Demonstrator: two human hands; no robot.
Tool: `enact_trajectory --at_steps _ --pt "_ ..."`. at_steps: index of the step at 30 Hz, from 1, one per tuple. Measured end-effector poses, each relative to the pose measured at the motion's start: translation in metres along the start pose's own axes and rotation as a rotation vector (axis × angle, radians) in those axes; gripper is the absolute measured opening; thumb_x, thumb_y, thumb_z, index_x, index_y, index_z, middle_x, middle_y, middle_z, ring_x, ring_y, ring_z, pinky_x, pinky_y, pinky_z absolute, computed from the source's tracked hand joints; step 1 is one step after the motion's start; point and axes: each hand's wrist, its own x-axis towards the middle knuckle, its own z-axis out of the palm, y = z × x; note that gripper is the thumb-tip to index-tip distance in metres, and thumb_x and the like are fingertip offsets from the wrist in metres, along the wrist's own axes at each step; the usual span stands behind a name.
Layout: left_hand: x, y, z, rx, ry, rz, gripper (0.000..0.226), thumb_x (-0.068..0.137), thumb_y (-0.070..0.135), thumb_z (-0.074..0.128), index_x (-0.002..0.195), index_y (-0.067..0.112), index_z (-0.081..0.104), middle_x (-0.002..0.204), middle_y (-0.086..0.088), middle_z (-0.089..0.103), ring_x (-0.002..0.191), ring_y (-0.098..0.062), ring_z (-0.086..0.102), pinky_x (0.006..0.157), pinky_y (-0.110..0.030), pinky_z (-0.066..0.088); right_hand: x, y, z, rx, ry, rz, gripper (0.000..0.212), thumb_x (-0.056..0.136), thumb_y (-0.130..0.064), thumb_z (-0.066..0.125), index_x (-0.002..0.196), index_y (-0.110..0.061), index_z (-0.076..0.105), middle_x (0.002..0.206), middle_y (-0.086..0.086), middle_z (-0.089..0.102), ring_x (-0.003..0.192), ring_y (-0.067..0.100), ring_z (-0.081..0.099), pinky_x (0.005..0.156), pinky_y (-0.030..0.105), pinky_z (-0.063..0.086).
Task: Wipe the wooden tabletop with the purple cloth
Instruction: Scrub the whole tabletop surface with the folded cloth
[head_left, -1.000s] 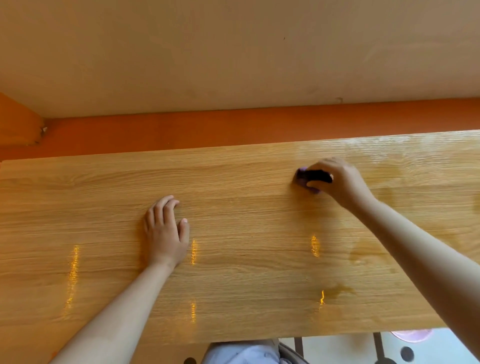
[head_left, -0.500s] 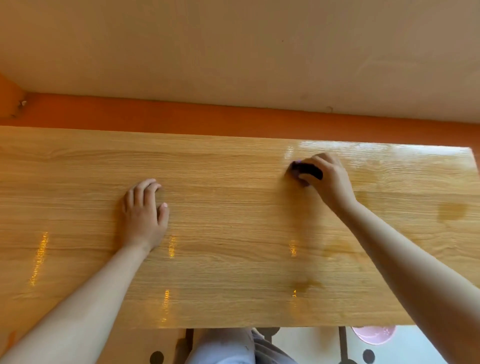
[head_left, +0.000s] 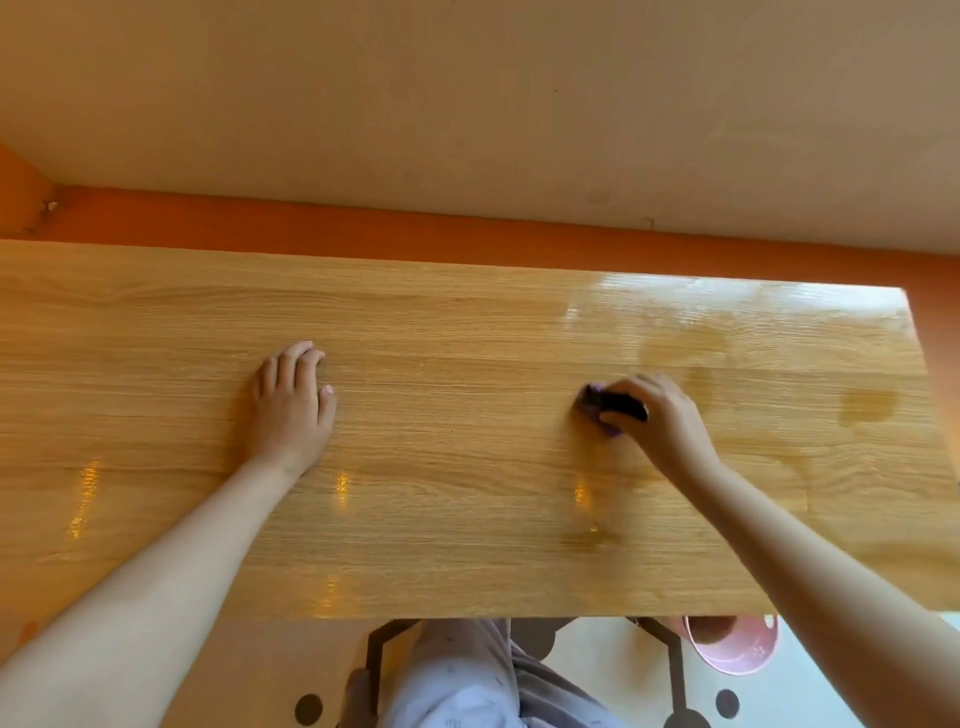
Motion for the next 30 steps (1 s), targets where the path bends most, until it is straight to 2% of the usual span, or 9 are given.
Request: enact_trajectory --at_steps 3,5,7,10,17,21,23,27,30 --pt "-0.015 0.014 -0.002 -0.067 0.056 0.093 0.044 0.088 0.019 0.042 0.126 -0.003 0.050 0.131 -0.020 0.052 0.119 -0.035 0.046 0.101 -0.047 0.036 -0.067 -0.004 0.009 0.029 -0.083 -0.011 0.032 0.072 -0.017 0.078 0.103 -0.018 0.069 0.096 -0.003 0.067 0.089 0.019 0.057 0.076 0.029 0.046" --pt "-0.036 0.036 0.004 -0.131 0.054 0.154 0.044 0.088 0.020 0.043 0.127 -0.001 0.050 0.131 -0.017 0.053 0.119 -0.032 0.046 0.101 -0.043 0.035 -0.102 -0.007 0.015 0.043 -0.115 -0.014 0.033 0.071 -0.018 0.079 0.102 -0.020 0.070 0.095 -0.006 0.066 0.087 0.017 0.056 0.075 0.023 0.043" --pt "-0.060 0.061 0.015 -0.181 -0.011 0.201 0.045 0.089 0.022 0.041 0.128 0.002 0.050 0.131 -0.015 0.053 0.120 -0.028 0.045 0.103 -0.038 0.032 -0.120 -0.010 0.017 0.052 -0.153 -0.020 0.034 0.070 -0.019 0.080 0.103 -0.021 0.070 0.095 -0.008 0.065 0.089 0.016 0.056 0.076 0.021 0.042" --pt "-0.093 0.092 0.033 -0.202 -0.115 0.252 0.043 0.090 0.024 0.041 0.129 0.006 0.050 0.132 -0.010 0.053 0.124 -0.024 0.044 0.106 -0.037 0.031 -0.109 -0.007 0.014 0.036 -0.165 -0.054 0.034 0.068 -0.014 0.081 0.100 -0.017 0.071 0.095 -0.003 0.065 0.089 0.021 0.057 0.075 0.025 0.045" --pt "-0.120 0.104 0.047 -0.120 -0.167 0.249 0.044 0.088 0.026 0.041 0.128 0.011 0.051 0.135 -0.006 0.052 0.131 -0.022 0.040 0.110 -0.042 0.028 -0.030 -0.002 0.012 0.065 0.107 0.125 0.026 0.078 -0.016 0.073 0.104 -0.013 0.069 0.100 0.005 0.063 0.098 0.025 0.054 0.079 0.030 0.041" --pt "-0.124 0.104 0.047 -0.110 -0.155 0.253 0.044 0.088 0.026 0.042 0.128 0.011 0.051 0.135 -0.006 0.052 0.131 -0.022 0.039 0.110 -0.042 0.028 -0.031 -0.021 0.025 0.091 0.186 0.190 0.026 0.077 -0.016 0.074 0.102 -0.012 0.068 0.097 0.005 0.063 0.095 0.026 0.053 0.075 0.030 0.039" --pt "-0.125 0.103 0.047 -0.111 -0.146 0.259 0.044 0.088 0.025 0.043 0.128 0.011 0.051 0.135 -0.006 0.052 0.131 -0.022 0.039 0.110 -0.042 0.028 -0.051 -0.034 0.034 0.105 0.133 0.130 0.027 0.076 -0.017 0.075 0.102 -0.012 0.069 0.096 0.005 0.064 0.094 0.025 0.054 0.074 0.030 0.038" --pt "-0.122 0.103 0.048 -0.118 -0.131 0.259 0.044 0.087 0.026 0.043 0.127 0.010 0.051 0.135 -0.007 0.053 0.130 -0.023 0.040 0.109 -0.041 0.028 -0.112 -0.058 0.067 0.156 -0.039 -0.027 0.033 0.071 -0.021 0.077 0.103 -0.017 0.070 0.094 0.000 0.065 0.090 0.023 0.055 0.075 0.033 0.045" --pt "-0.124 0.103 0.048 -0.123 -0.125 0.262 0.045 0.087 0.026 0.042 0.127 0.009 0.051 0.134 -0.008 0.053 0.130 -0.024 0.040 0.109 -0.042 0.029 -0.148 -0.071 0.083 0.198 -0.098 -0.110 0.031 0.072 -0.030 0.071 0.100 -0.018 0.069 0.089 -0.004 0.064 0.085 0.014 0.048 0.071 0.021 0.041"
